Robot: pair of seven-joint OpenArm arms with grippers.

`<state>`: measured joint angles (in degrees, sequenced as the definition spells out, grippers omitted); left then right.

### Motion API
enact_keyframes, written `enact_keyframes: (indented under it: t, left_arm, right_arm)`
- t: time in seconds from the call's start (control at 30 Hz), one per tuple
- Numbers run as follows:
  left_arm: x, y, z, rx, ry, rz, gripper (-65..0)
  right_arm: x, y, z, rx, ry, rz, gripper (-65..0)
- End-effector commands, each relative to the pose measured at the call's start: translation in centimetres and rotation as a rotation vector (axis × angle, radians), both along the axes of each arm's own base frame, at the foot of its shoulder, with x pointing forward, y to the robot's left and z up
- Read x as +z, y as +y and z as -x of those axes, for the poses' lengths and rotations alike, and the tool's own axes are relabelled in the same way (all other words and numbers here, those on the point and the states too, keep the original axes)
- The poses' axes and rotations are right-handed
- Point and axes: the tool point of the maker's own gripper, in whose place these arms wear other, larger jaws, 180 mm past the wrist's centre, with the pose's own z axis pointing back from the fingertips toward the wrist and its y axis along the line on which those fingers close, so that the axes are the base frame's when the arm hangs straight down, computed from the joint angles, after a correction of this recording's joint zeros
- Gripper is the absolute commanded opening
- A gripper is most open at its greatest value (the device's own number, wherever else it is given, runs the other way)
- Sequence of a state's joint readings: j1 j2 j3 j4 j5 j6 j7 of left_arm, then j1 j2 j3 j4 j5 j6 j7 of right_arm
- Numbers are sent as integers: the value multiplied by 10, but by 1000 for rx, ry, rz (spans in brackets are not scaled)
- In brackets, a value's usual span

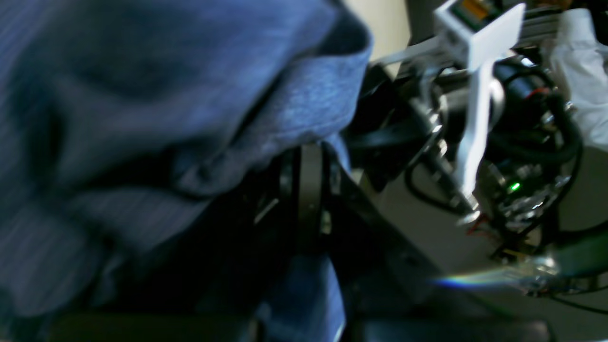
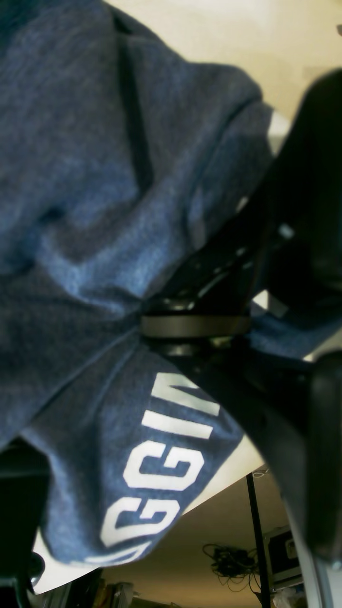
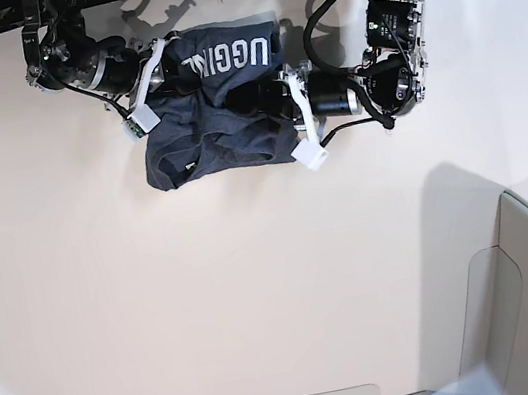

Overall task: Layout the t-shirt on the table in an organized manner, then fold the t-shirt properly
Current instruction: 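Press and square the folded shirt edges with both grippers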

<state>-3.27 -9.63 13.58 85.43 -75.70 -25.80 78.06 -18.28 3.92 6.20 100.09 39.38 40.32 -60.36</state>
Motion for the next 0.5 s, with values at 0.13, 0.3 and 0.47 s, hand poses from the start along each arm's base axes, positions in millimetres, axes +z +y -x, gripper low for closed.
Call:
enact_keyframes:
  t: [0.13, 0.3, 0.47]
  left_arm:
    - [36, -11, -9, -17, -38, 133, -650]
    - [40, -24, -3, -30, -24, 173, -650]
    - [46, -37, 5, -60, -35, 193, -650]
  right_arm:
    - [-10, -7, 8, 16, 36, 59, -650]
    - [-10, -8, 6, 14, 33, 64, -650]
    - [-9, -5, 5, 13, 32, 54, -650]
